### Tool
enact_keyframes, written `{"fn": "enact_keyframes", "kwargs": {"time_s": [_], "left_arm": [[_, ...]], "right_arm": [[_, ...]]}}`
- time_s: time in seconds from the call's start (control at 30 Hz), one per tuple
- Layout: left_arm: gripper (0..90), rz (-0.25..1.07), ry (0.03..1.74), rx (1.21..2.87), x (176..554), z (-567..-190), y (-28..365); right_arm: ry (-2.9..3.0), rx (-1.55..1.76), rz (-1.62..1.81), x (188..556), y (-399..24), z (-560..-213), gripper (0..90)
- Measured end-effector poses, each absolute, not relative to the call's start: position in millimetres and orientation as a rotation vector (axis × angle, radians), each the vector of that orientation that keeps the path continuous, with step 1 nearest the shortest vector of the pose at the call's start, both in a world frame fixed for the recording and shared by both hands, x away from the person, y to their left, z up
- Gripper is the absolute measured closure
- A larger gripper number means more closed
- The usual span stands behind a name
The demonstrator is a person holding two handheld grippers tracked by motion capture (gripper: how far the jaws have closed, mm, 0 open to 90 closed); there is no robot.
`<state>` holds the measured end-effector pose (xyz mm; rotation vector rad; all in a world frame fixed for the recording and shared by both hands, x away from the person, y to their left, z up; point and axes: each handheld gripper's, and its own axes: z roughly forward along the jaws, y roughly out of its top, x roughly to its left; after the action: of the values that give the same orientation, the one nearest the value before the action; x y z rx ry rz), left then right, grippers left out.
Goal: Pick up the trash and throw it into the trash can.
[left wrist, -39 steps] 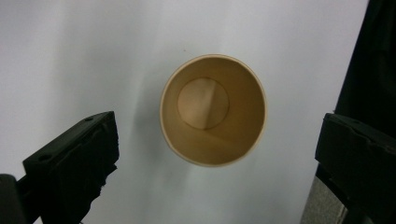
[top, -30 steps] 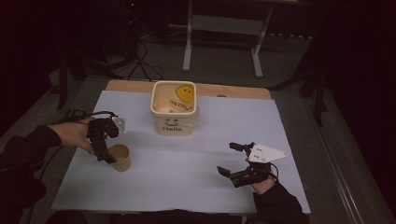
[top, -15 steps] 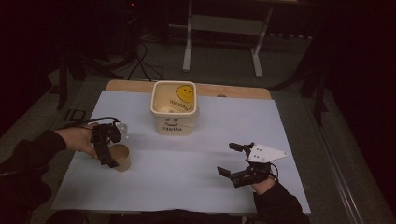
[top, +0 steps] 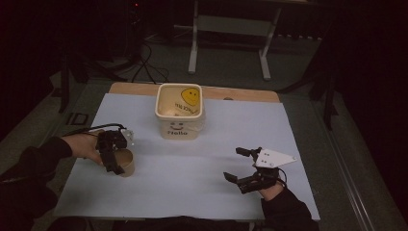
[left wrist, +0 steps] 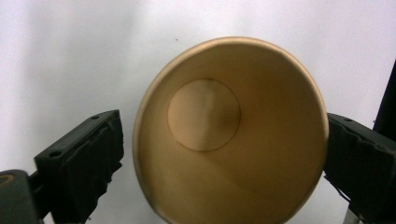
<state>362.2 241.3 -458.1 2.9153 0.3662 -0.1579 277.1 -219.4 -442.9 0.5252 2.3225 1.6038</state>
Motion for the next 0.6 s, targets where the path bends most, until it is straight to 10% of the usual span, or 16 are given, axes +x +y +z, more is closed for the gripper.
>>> {"fn": "enact_keyframes", "kwargs": {"time_s": [0.6], "left_arm": [[23.0, -0.187, 0.372, 2.898, 362.9, -461.6, 241.5]], "right_arm": [[2.323, 0.527, 1.602, 277.1, -219.4, -443.2, 9.4]]}}
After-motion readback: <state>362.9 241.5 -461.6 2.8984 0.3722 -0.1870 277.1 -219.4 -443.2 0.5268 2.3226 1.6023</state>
